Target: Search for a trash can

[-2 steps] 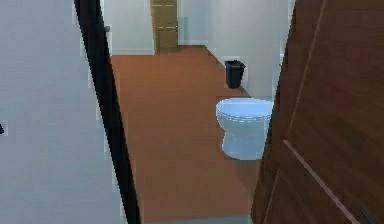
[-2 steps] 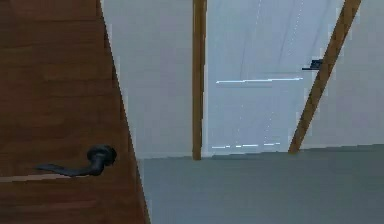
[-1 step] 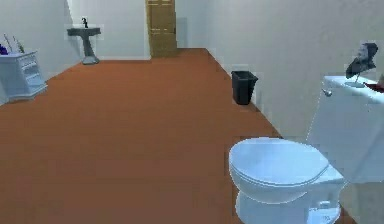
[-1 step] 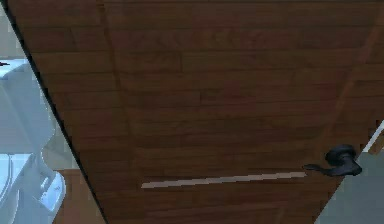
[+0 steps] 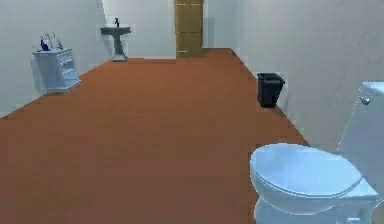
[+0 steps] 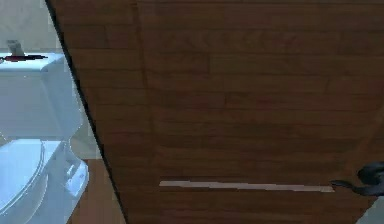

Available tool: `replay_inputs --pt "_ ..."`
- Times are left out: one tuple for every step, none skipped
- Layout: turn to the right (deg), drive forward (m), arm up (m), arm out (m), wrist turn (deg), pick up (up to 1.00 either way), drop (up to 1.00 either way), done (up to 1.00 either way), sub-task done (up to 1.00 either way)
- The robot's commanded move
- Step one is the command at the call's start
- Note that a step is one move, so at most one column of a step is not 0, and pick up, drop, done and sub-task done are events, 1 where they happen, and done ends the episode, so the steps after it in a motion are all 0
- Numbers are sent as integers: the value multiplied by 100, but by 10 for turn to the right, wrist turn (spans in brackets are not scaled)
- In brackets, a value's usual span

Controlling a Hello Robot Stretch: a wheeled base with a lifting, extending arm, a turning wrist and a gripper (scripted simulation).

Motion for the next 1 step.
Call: replay_inputs --pt "0 100 0 0 0 0 0 0 0"
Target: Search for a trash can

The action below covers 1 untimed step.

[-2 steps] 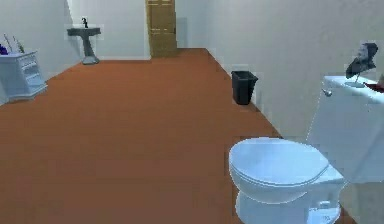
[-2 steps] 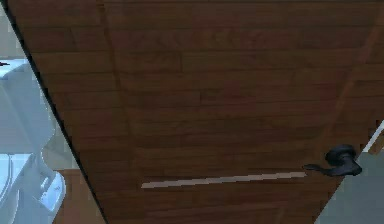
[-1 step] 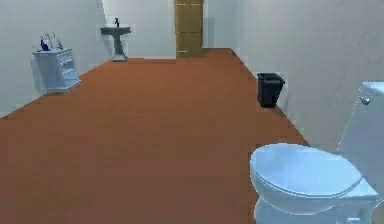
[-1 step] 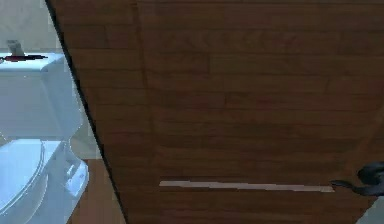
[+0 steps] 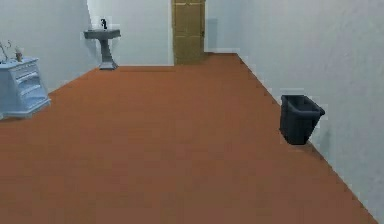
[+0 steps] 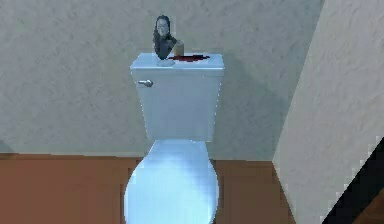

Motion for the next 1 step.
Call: replay_inputs --pt "0 25 0 0 0 0 0 0 0"
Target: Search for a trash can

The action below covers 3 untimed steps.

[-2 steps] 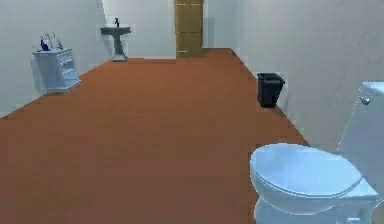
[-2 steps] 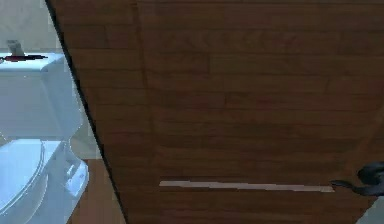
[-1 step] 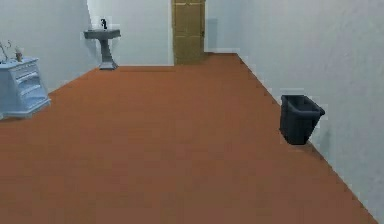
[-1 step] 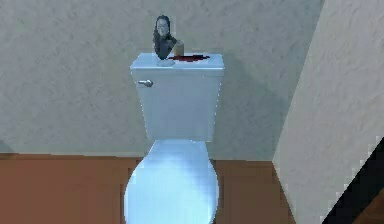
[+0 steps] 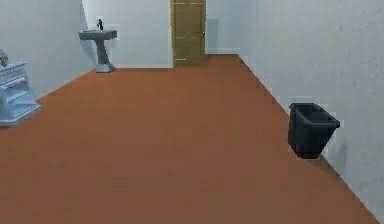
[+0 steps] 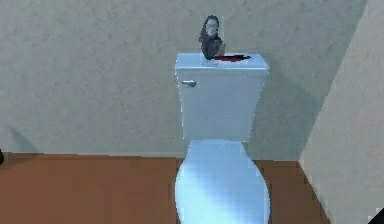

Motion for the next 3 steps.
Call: replay_inputs --pt "420 0 0 0 0 0 0 0 0" --pt "0 75 0 0 0 0 0 0 0" --pt "360 0 0 0 0 0 0 0 0"
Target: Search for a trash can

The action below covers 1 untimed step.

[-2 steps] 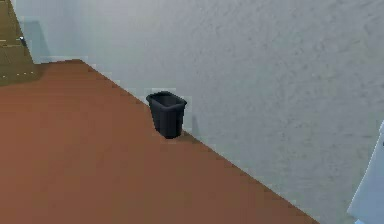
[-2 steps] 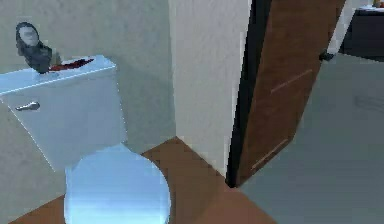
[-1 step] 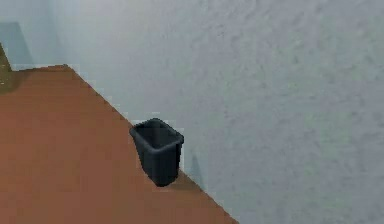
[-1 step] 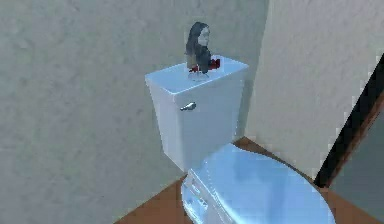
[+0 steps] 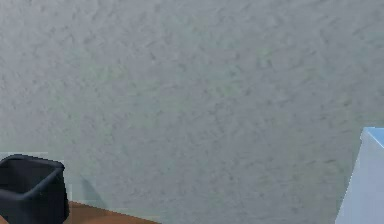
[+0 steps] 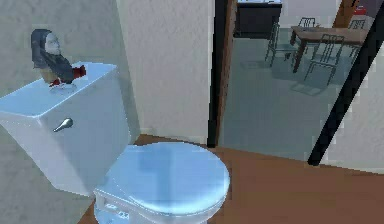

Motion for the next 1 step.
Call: replay_inputs --pt "0 5 0 0 0 0 0 0 0"
